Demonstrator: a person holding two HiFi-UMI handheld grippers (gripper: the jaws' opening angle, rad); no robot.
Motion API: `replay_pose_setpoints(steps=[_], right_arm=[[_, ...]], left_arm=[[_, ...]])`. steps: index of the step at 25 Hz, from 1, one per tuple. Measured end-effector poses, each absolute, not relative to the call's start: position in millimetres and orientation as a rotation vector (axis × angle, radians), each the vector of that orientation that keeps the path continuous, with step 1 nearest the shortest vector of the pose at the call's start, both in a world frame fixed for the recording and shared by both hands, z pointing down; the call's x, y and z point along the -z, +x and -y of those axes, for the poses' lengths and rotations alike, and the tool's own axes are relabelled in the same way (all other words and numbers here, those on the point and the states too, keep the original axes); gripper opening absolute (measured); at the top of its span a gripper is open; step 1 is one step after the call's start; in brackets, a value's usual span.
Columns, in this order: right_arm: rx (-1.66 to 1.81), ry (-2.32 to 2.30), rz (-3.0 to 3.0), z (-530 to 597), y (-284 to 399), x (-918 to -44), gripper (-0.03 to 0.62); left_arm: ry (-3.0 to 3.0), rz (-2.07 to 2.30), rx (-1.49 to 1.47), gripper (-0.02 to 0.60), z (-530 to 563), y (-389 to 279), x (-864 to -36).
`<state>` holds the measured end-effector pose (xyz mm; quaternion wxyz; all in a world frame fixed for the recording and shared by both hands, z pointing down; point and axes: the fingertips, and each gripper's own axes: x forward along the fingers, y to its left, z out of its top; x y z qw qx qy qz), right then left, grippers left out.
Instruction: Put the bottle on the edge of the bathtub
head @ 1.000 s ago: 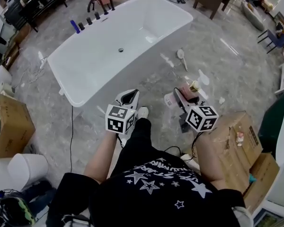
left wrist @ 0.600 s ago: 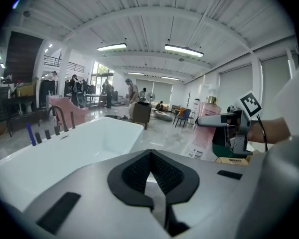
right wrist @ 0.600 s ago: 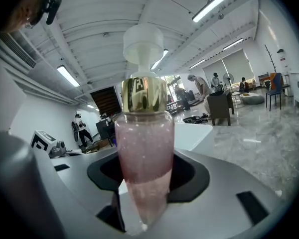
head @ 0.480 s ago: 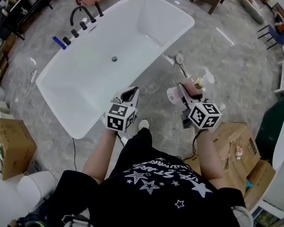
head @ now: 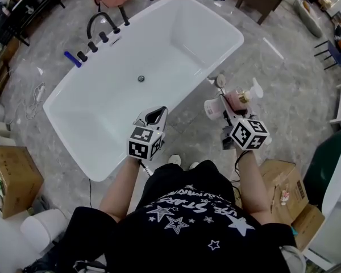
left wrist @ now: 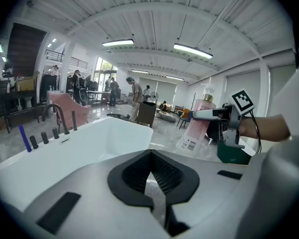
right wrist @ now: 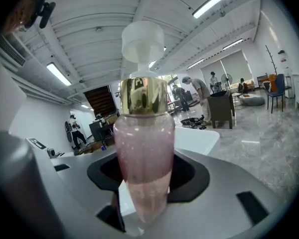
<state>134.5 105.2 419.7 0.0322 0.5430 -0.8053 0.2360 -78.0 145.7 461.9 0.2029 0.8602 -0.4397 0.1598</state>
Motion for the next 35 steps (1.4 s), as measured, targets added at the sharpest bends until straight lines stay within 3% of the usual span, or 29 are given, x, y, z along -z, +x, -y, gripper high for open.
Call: replay_pose_setpoints(steps=[13, 25, 35], right_arm=[[-0.645, 1.495, 2.569, 33.0, 118.3, -423.2, 0.229], [-0.636, 1.061, 2.667, 299.3, 137.1, -449.4, 0.229], [-0.64, 0.816, 2.671, 466.3, 105.3, -475.4, 0.229]], left_arm=[[2.321, 1.432, -0.412, 0.015, -55.1, -108.3, -461.3], [1.953, 1.763, -0.341, 0.015, 126.8, -79.3, -475.4], [1.799, 1.933, -0.359, 0.015, 258.1, -70.4, -470.5]])
